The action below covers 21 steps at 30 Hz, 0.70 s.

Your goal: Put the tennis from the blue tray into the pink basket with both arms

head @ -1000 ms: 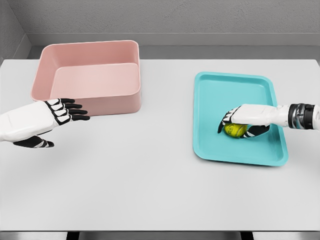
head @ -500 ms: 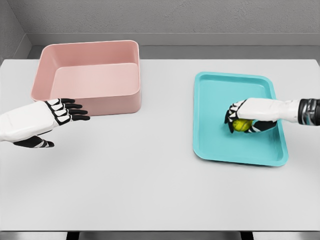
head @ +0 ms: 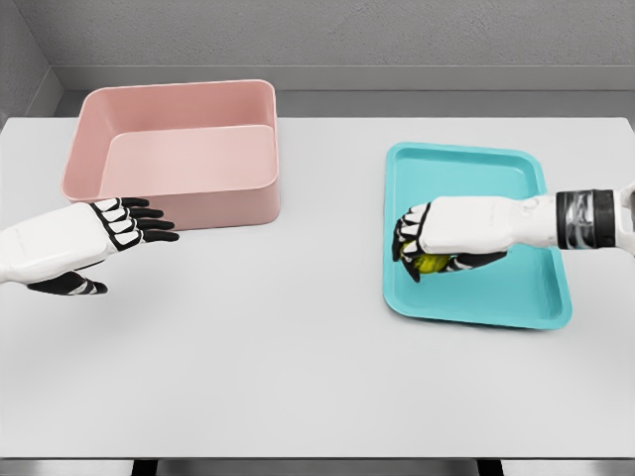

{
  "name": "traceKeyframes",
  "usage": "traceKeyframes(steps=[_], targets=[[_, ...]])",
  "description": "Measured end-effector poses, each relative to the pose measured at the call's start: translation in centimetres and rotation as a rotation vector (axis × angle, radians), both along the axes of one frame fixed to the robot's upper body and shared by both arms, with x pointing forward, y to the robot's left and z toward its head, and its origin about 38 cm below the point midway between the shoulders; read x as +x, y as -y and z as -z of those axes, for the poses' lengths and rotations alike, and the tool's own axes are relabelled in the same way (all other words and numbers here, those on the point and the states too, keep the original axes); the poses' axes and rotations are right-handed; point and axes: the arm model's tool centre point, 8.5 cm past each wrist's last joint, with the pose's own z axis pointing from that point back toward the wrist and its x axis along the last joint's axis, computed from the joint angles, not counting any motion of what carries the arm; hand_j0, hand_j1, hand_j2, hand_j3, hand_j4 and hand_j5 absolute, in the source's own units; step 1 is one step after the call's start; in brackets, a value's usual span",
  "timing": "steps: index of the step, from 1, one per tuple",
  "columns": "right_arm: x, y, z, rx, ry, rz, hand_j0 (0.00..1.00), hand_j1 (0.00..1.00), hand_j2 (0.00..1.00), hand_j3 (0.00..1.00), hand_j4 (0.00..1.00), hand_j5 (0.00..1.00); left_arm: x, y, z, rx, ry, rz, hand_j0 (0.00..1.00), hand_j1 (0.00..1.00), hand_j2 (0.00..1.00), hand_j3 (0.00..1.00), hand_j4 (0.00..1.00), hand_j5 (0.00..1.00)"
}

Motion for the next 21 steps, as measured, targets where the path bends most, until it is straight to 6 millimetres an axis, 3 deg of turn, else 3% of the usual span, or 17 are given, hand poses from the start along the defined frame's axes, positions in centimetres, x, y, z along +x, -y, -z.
traceKeyframes(steps=[6,17,21], targets=[[0.0,-4.5,-0.9,0.039,0.026,-0.106,0.34,0.34,0.34,0.34,0.34,0.34,0.0,0.0,0.0,0.001,0.001,-0.001,1.00,1.00,1.00,1.00,1.00,1.00],[-0.9,-12.7,-0.3,0.081,0.026,-0.279,0.34,0.34,0.34,0.34,0.34,0.34,0.0,0.0,0.1,0.008,0.001,0.000,1.00,1.00,1.00,1.00,1.00,1.00],[-0.3,-15.7,0.4,0.085,0.022,-0.307,0.34,0.34,0.34,0.34,0.34,0.34,-0.1,0.0,0.2,0.009,0.000,0.001,1.00,1.00,1.00,1.00,1.00,1.00]])
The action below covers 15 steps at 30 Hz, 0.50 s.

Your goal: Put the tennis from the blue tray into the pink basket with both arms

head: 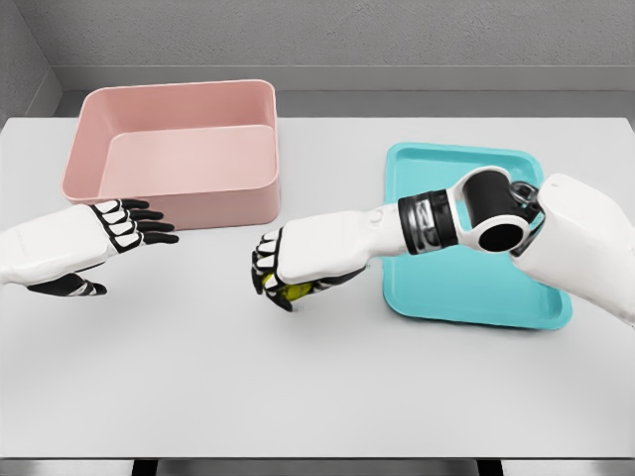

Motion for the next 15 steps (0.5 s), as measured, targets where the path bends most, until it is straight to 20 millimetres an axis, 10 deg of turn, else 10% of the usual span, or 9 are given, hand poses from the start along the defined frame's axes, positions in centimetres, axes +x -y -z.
traceKeyframes(steps=[15], targets=[[4.0,-7.0,3.0,-0.015,-0.058,0.056,0.34,0.34,0.34,0.34,0.34,0.34,0.2,-0.4,0.1,0.010,0.001,-0.011,1.00,1.00,1.00,1.00,1.00,1.00]])
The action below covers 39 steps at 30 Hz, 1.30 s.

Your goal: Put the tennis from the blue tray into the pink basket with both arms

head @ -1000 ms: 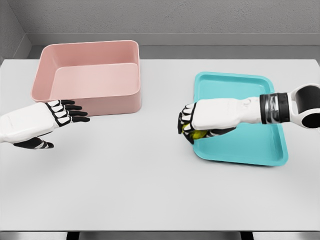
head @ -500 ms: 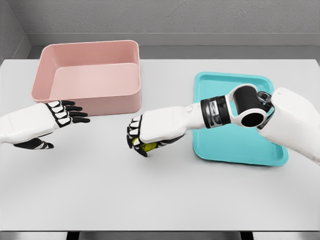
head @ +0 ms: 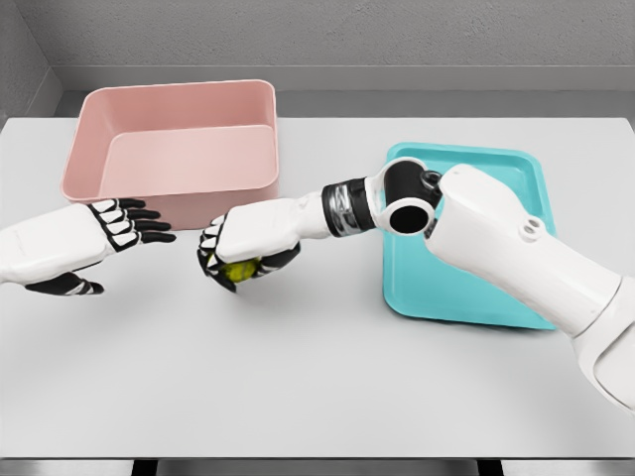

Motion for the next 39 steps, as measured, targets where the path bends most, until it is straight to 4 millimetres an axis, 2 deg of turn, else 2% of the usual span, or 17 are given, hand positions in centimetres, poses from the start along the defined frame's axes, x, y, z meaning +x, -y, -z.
traceKeyframes(steps=[5,18,19,20,21,22,23,30,35,39], targets=[[0.7,-0.9,1.2,-0.019,-0.020,0.023,0.34,0.34,0.34,0.34,0.34,0.34,0.0,-0.1,0.0,0.000,0.000,-0.002,1.00,1.00,1.00,1.00,1.00,1.00],[-0.2,-1.4,3.8,-0.067,-0.037,0.011,0.37,0.37,0.37,0.37,0.37,0.37,0.0,-0.2,-0.1,0.008,-0.001,-0.004,1.00,1.00,1.00,1.00,1.00,1.00],[-0.3,-1.4,3.8,-0.070,-0.036,0.010,0.42,0.42,0.42,0.42,0.42,0.42,0.0,-0.2,-0.1,0.008,-0.001,-0.004,1.00,1.00,1.00,1.00,1.00,1.00],[-0.3,-1.4,3.9,-0.072,-0.035,0.010,0.60,0.60,0.60,0.60,0.60,0.60,0.0,-0.3,-0.1,0.009,-0.001,-0.004,1.00,1.00,1.00,1.00,1.00,1.00],[-0.3,-1.4,4.0,-0.074,-0.036,0.009,0.85,0.85,0.85,0.85,0.85,0.85,0.0,-0.3,-0.1,0.009,-0.001,-0.004,1.00,1.00,1.00,1.00,1.00,1.00],[-0.3,-1.4,4.0,-0.074,-0.036,0.009,0.86,0.86,0.86,0.86,0.86,0.86,0.0,-0.3,-0.1,0.009,0.000,-0.004,1.00,1.00,1.00,1.00,1.00,1.00],[-0.3,-1.4,4.0,-0.075,-0.036,0.010,0.96,0.96,0.96,0.96,0.96,0.96,0.0,-0.3,-0.2,0.010,0.001,-0.004,1.00,1.00,1.00,1.00,1.00,1.00],[-0.3,-1.3,4.0,-0.075,-0.036,0.012,0.99,0.99,0.99,0.99,0.99,0.99,0.0,-0.3,-0.2,0.013,0.000,-0.005,1.00,1.00,1.00,1.00,1.00,1.00],[0.6,0.5,3.5,-0.068,-0.027,0.049,0.99,0.99,0.99,0.99,0.99,0.99,0.0,-0.4,-0.2,0.013,0.000,-0.005,1.00,1.00,1.00,1.00,1.00,1.00],[0.5,1.4,1.1,-0.020,0.017,0.044,0.99,0.99,0.99,0.99,0.99,0.99,0.0,-0.4,-0.2,0.014,0.000,-0.005,1.00,1.00,1.00,1.00,1.00,1.00]])
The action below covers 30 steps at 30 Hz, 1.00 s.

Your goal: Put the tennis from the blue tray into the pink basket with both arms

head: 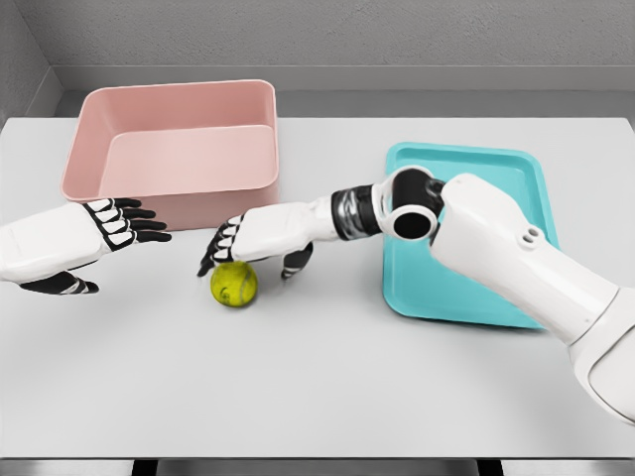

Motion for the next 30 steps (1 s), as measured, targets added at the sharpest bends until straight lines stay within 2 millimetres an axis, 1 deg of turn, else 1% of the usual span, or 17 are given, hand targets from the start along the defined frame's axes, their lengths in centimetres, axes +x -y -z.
traceKeyframes(steps=[1,2,4,6,9,11,12,13,15,17,19,20,21,24,25,28,30], targets=[[-0.2,0.1,-0.5,0.015,0.008,-0.005,0.99,0.99,0.99,0.99,0.99,0.99,0.0,0.0,0.0,0.000,0.001,0.000,1.00,1.00,1.00,1.00,1.00,1.00],[-0.6,0.5,-0.5,0.028,0.007,-0.005,1.00,1.00,1.00,1.00,1.00,1.00,0.0,0.1,0.0,-0.001,0.001,0.001,1.00,1.00,1.00,1.00,1.00,1.00],[-1.1,1.7,-1.2,0.059,0.020,-0.002,1.00,1.00,1.00,1.00,1.00,1.00,0.0,0.2,0.1,-0.003,0.001,0.002,1.00,1.00,1.00,1.00,1.00,1.00],[-1.8,4.3,-1.6,0.089,0.027,0.028,1.00,1.00,1.00,1.00,1.00,1.00,0.0,0.2,0.2,-0.003,0.001,0.004,1.00,1.00,1.00,1.00,1.00,1.00],[-1.7,9.5,-3.4,0.154,0.071,0.128,1.00,1.00,1.00,1.00,1.00,1.00,0.0,0.2,0.3,-0.003,0.002,0.003,1.00,1.00,1.00,1.00,1.00,1.00],[-2.2,12.9,-4.0,0.225,0.070,0.208,1.00,1.00,1.00,1.00,1.00,1.00,0.0,0.4,0.6,-0.006,-0.006,0.004,1.00,1.00,1.00,1.00,1.00,1.00],[-2.6,14.9,-4.0,0.264,0.061,0.257,1.00,1.00,1.00,1.00,1.00,1.00,-0.1,0.5,0.9,-0.004,-0.010,0.007,1.00,1.00,1.00,1.00,1.00,1.00],[-2.9,16.8,-4.7,0.307,0.071,0.304,1.00,1.00,1.00,1.00,1.00,1.00,-0.1,0.5,1.0,-0.003,-0.012,0.009,1.00,1.00,1.00,1.00,1.00,1.00],[-3.7,21.2,-5.3,0.395,0.068,0.417,1.00,1.00,1.00,1.00,1.00,1.00,-0.1,0.8,1.4,-0.001,-0.013,0.015,1.00,1.00,1.00,1.00,1.00,1.00],[-5.2,26.1,-4.5,0.453,0.057,0.549,1.00,1.00,1.00,1.00,1.00,1.00,-0.2,1.2,1.6,0.003,-0.007,0.024,1.00,1.00,1.00,1.00,1.00,1.00],[-6.4,30.3,-4.7,0.494,0.077,0.665,1.00,1.00,1.00,1.00,1.00,1.00,-0.1,1.5,1.7,0.004,-0.001,0.031,1.00,1.00,1.00,1.00,1.00,1.00],[-6.7,31.9,-5.3,0.511,0.099,0.707,1.00,1.00,1.00,1.00,1.00,1.00,-0.1,1.7,1.7,0.003,0.004,0.035,1.00,1.00,1.00,1.00,1.00,1.00],[-7.3,33.1,-5.2,0.518,0.103,0.741,1.00,1.00,1.00,1.00,1.00,1.00,0.1,1.9,1.5,0.001,0.015,0.038,1.00,1.00,1.00,1.00,1.00,1.00],[-8.2,34.9,-5.3,0.528,0.116,0.790,1.00,1.00,1.00,1.00,1.00,1.00,0.5,3.0,1.7,-0.001,0.048,0.053,1.00,1.00,1.00,1.00,1.00,1.00],[-8.6,35.2,-4.7,0.522,0.104,0.803,1.00,1.00,1.00,1.00,1.00,1.00,0.6,3.4,2.0,-0.002,0.058,0.059,1.00,1.00,1.00,1.00,1.00,1.00],[-9.0,35.5,-4.8,0.527,0.109,0.810,1.00,1.00,1.00,1.00,1.00,1.00,0.7,4.5,2.7,0.006,0.071,0.074,1.00,1.00,1.00,1.00,1.00,1.00],[-9.8,35.5,-3.3,0.517,0.070,0.825,1.00,1.00,1.00,1.00,1.00,1.00,1.0,5.1,2.5,0.021,0.081,0.088,1.00,1.00,1.00,1.00,1.00,1.00]])
